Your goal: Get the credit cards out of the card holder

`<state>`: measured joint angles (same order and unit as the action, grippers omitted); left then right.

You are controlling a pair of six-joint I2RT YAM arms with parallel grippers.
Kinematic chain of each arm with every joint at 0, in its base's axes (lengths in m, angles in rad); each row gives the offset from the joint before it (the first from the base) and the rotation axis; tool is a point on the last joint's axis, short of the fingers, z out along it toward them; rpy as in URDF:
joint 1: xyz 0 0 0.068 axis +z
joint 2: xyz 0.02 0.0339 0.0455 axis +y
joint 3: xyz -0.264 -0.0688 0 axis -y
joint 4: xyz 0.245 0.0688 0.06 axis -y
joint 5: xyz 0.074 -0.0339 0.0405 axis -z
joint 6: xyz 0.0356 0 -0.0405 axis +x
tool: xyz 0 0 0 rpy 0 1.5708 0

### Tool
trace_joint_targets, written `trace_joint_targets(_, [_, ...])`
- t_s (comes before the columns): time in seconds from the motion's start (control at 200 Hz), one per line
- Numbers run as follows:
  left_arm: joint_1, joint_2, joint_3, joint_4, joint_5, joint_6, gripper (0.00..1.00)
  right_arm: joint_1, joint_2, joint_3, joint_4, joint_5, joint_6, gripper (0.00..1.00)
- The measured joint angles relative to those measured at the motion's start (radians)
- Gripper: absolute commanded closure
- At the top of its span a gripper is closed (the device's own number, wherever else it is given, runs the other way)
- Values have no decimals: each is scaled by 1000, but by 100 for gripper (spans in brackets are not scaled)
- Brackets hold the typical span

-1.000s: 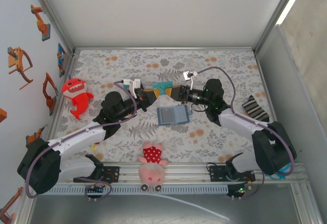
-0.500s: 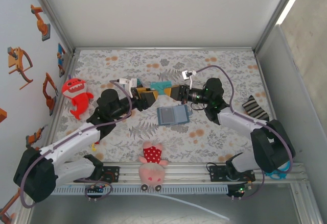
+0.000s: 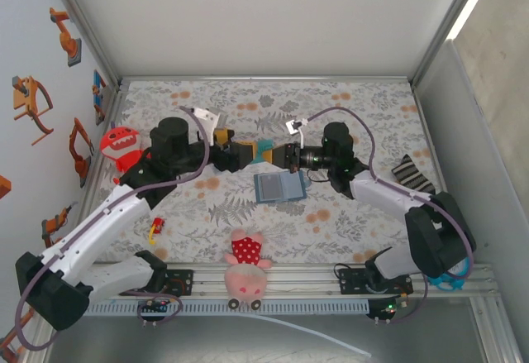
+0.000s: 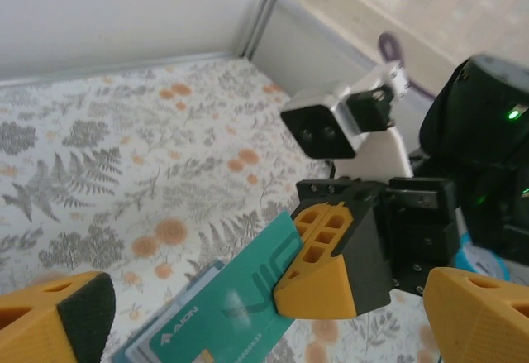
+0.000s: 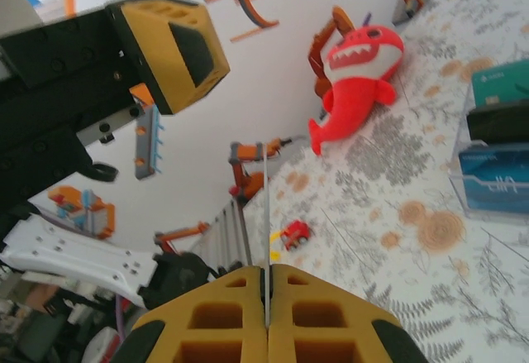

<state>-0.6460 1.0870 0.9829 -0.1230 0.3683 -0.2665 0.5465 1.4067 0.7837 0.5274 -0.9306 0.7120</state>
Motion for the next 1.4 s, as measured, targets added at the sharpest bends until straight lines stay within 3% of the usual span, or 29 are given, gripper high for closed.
trace_joint_targets(0.2, [25, 111, 103, -146, 75, 106, 24, 64, -79, 99, -289, 35, -196, 100])
trace_joint_targets(0.381, [108, 129, 118, -191, 249, 173, 35, 65, -111, 101, -411, 37, -277, 100])
trace_joint_targets(0.616, [141, 174, 127, -238, 445, 248, 45, 65, -115, 101, -478, 26, -325, 100])
trace_joint_targets(0.947, [141, 227, 140, -301, 516, 321, 51, 65, -115, 129, -488, -5, -339, 100])
trace_joint_targets(1.287, [134, 270, 156, -330, 606, 371, 87, 64, -111, 132, -517, 5, -346, 100])
trace_joint_targets(1.402, [134, 270, 158, -333, 623, 377, 97, 64, -111, 133, -531, 28, -358, 71])
